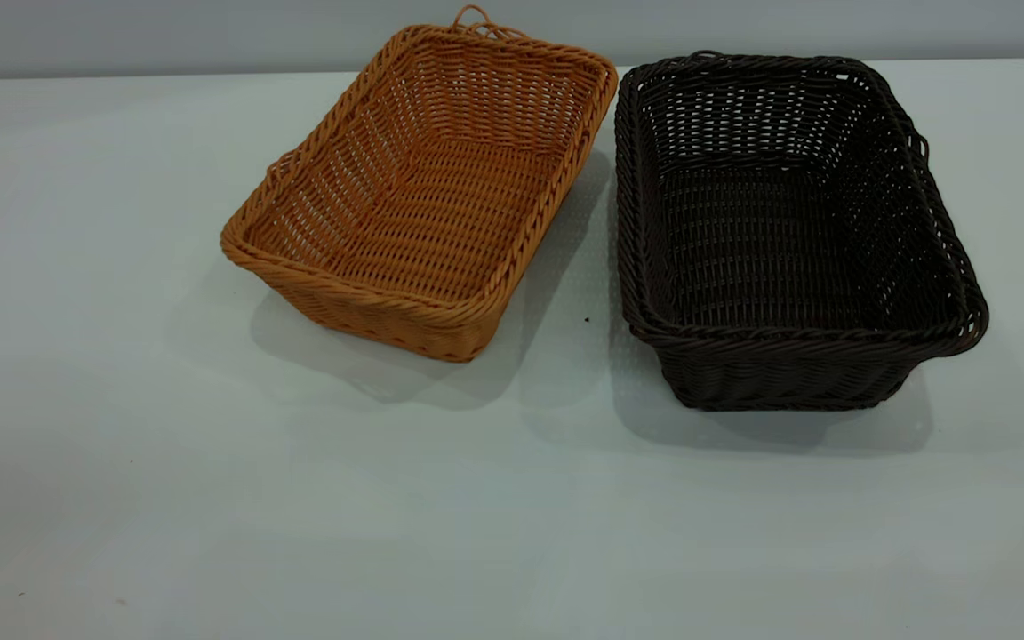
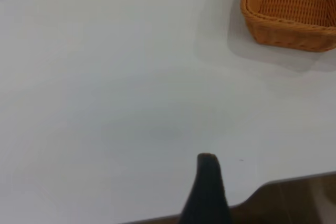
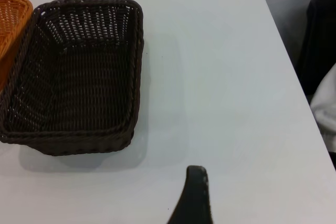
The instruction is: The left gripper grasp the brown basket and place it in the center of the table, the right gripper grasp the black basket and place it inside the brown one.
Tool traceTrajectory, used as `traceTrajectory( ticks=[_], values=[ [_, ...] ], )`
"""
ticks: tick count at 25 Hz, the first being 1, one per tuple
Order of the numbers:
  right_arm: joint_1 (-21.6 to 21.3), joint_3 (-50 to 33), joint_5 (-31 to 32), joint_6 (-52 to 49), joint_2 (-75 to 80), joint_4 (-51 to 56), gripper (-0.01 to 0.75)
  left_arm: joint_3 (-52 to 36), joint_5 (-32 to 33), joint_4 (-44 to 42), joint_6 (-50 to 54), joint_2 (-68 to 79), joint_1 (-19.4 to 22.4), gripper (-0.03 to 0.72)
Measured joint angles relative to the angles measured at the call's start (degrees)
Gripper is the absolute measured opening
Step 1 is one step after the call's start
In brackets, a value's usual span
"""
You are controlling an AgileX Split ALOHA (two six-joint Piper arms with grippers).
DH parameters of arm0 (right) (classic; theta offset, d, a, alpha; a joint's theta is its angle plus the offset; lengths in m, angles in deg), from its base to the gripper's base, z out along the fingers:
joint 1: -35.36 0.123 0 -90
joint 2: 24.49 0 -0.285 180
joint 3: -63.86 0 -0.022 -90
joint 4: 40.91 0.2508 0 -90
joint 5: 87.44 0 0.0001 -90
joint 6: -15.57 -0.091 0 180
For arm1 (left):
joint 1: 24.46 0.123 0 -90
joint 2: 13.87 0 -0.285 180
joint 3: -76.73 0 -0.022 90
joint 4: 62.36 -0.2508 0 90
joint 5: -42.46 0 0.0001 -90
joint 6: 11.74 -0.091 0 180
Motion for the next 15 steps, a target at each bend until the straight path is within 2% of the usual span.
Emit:
traceTrajectory(
  ticks=[15],
  values=[
    [0.00, 0.00, 0.00, 0.00, 0.00, 0.39, 0.583, 0.00, 0.00, 0.00, 0.00, 0.00, 0.00, 0.552]
  ],
)
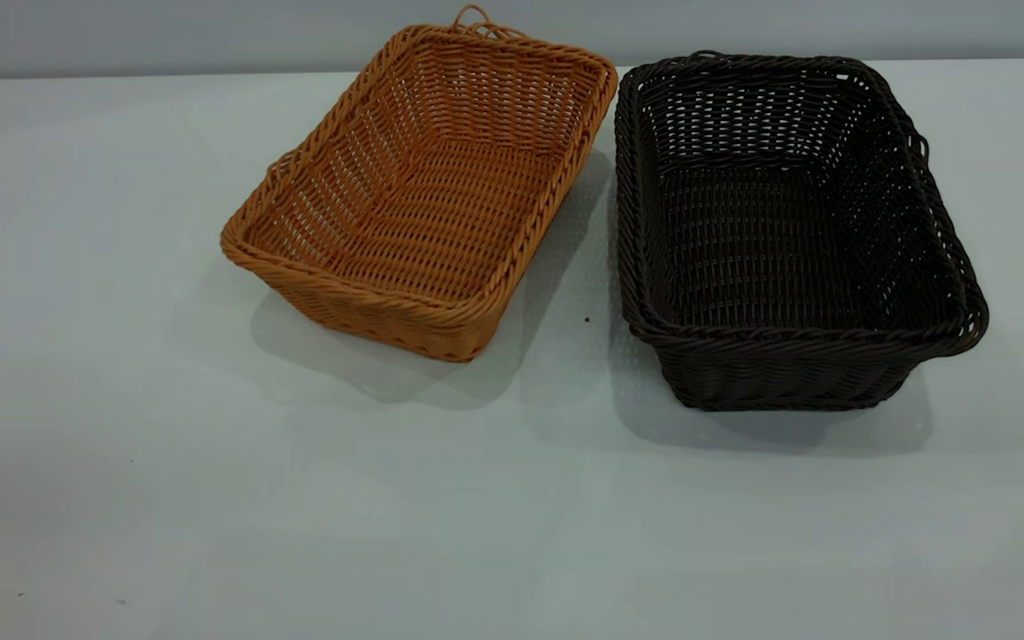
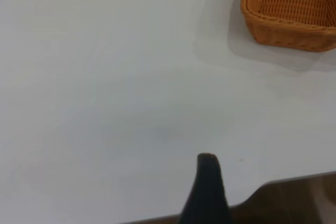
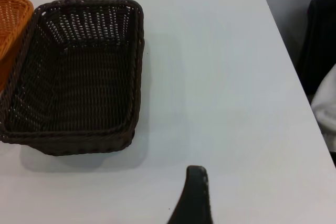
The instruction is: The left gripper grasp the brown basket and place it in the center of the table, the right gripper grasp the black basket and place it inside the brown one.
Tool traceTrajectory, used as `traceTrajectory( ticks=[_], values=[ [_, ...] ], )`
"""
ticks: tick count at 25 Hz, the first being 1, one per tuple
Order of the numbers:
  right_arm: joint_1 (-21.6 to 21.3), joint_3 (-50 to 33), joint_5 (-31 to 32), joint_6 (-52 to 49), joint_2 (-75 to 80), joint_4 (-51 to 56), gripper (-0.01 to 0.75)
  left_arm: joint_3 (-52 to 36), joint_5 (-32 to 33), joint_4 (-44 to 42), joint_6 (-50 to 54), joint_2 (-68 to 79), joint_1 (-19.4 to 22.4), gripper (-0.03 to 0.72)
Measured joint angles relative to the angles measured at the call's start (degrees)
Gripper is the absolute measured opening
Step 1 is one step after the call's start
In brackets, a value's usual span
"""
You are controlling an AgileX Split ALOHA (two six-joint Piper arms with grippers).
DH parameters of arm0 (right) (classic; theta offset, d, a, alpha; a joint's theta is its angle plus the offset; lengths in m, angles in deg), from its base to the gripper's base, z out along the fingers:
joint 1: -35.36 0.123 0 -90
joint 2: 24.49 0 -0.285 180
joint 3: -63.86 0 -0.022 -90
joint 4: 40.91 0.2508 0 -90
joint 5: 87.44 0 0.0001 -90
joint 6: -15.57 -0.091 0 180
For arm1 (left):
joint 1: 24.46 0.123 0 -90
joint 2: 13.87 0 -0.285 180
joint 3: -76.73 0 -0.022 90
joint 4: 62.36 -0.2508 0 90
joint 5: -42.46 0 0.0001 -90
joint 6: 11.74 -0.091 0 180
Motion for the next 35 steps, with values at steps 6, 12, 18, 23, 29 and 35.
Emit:
traceTrajectory(
  ticks=[6, 12, 18, 23, 29, 35],
  values=[
    [0.00, 0.00, 0.00, 0.00, 0.00, 0.00, 0.583, 3.08, -4.21, 0.05, 0.00, 7.74, 0.00, 0.552],
    [0.00, 0.00, 0.00, 0.00, 0.00, 0.00, 0.583, 8.91, -16.89, 0.10, -0.12, 27.63, 0.00, 0.552],
    [0.00, 0.00, 0.00, 0.00, 0.00, 0.00, 0.583, 14.64, -33.47, 0.16, -0.38, 53.03, 0.00, 0.552],
    [0.00, 0.00, 0.00, 0.00, 0.00, 0.00, 0.583, 24.93, -36.47, 0.16, -2.23, 74.70, -1.55, 0.552],
    [0.00, 0.00, 0.00, 0.00, 0.00, 0.00, 0.583, 40.55, -37.29, 0.21, -4.50, 98.67, -6.53, 0.552],
    [0.00, 0.00, 0.00, 0.00, 0.00, 0.00, 0.583, 55.38, -37.10, 0.21, -4.71, 118.83, -9.73, 0.552]
  ],
)
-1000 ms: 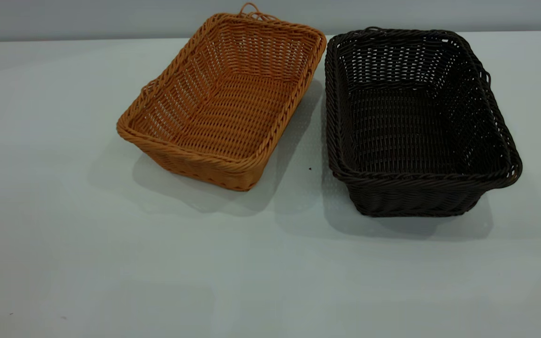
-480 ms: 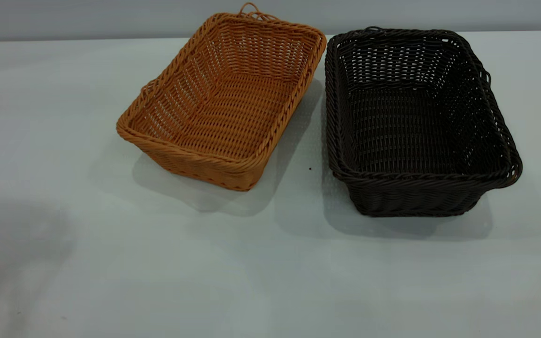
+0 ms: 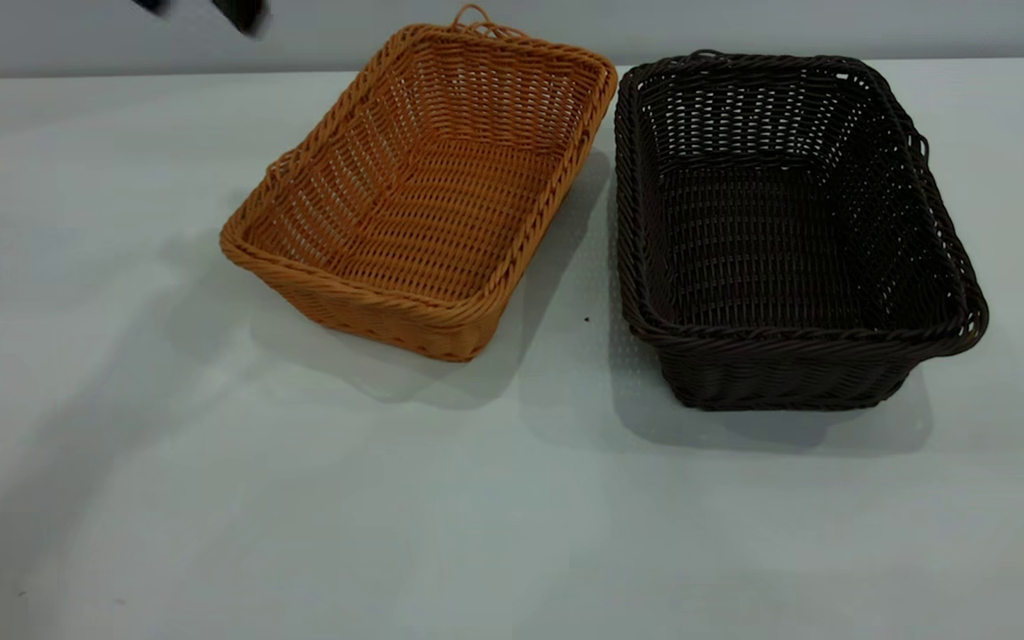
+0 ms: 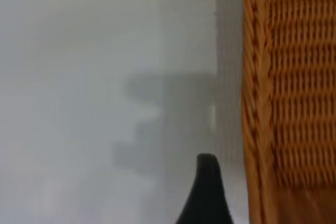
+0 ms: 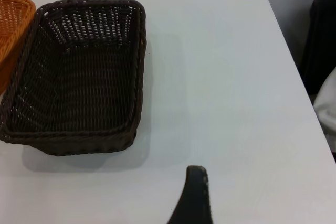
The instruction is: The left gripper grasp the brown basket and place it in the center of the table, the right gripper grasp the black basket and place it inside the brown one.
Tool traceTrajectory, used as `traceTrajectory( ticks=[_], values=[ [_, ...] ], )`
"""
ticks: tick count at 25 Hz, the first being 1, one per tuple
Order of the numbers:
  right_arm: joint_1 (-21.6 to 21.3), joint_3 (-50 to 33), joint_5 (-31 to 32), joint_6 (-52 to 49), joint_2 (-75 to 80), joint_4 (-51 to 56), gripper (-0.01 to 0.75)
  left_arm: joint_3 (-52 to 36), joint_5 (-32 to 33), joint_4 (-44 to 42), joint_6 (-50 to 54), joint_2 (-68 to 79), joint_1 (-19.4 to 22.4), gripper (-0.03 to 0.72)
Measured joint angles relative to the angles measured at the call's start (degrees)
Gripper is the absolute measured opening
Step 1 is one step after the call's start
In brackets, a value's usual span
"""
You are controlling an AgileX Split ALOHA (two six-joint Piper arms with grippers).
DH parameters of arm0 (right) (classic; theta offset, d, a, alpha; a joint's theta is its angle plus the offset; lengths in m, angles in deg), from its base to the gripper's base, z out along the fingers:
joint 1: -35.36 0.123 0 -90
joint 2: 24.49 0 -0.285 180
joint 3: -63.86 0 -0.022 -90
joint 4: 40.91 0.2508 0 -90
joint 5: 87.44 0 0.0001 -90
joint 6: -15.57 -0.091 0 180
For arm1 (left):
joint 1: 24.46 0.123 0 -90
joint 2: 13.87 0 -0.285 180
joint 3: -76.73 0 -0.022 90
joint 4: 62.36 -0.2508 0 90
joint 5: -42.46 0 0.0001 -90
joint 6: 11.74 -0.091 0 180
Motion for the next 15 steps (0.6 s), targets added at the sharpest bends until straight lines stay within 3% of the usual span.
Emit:
traceTrajectory(
  ticks=[7, 15],
  values=[
    [0.00, 3.48, -0.02, 0.00, 6.64, 0.00, 0.583, 10.48, 0.12, -0.05, -0.01, 13.72, -0.81, 0.552],
    [0.00, 9.07, -3.07, 0.05, 28.03, 1.14, 0.583, 11.52, -5.77, -0.05, -0.18, 19.84, -0.81, 0.552]
  ],
)
